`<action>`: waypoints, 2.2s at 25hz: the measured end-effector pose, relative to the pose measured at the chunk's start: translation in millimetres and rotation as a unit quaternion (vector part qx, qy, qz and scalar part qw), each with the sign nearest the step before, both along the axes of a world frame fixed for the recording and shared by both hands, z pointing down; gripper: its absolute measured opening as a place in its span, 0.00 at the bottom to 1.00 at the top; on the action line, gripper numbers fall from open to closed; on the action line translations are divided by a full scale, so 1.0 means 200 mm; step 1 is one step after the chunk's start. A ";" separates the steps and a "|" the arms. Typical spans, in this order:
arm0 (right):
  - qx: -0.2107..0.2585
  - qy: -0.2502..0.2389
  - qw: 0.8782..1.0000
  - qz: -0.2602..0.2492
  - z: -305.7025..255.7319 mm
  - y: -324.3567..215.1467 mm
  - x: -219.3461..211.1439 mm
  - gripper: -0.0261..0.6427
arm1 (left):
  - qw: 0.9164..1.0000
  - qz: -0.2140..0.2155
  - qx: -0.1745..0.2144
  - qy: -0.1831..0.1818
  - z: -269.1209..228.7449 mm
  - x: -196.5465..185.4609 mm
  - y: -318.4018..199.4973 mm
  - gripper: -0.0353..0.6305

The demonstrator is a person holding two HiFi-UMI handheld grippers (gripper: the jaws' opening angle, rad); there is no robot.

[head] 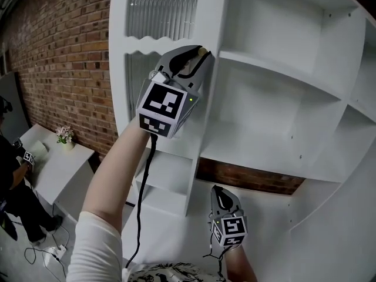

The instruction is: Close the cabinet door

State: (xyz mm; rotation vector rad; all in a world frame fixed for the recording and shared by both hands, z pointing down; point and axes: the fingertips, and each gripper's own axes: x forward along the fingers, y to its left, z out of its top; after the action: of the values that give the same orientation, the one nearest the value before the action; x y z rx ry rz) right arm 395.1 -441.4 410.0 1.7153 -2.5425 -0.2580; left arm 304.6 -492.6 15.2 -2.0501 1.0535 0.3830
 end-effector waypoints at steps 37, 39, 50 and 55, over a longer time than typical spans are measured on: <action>0.023 0.003 0.998 0.057 -0.04 0.17 -0.27 0.05 | 0.983 0.063 -0.172 -0.003 1.17 -0.53 0.25 0.06; 0.025 -0.004 0.998 0.059 -0.04 0.19 -0.31 0.05 | 0.974 0.075 -0.212 0.001 1.33 -0.55 0.26 0.06; 0.023 -0.019 0.997 0.065 0.02 0.23 -0.50 0.04 | 0.943 0.061 -0.326 0.039 1.84 -0.84 0.27 0.06; 0.014 -0.028 0.997 0.070 0.05 0.24 -0.56 0.04 | 0.943 0.068 -0.324 0.035 1.86 -0.88 0.31 0.06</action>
State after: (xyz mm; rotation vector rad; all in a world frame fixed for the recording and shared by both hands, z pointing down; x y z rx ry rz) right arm 283.1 -393.0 419.9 1.9279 -2.4514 -0.2433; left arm 128.2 -429.8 387.3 -2.7200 1.1903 0.1862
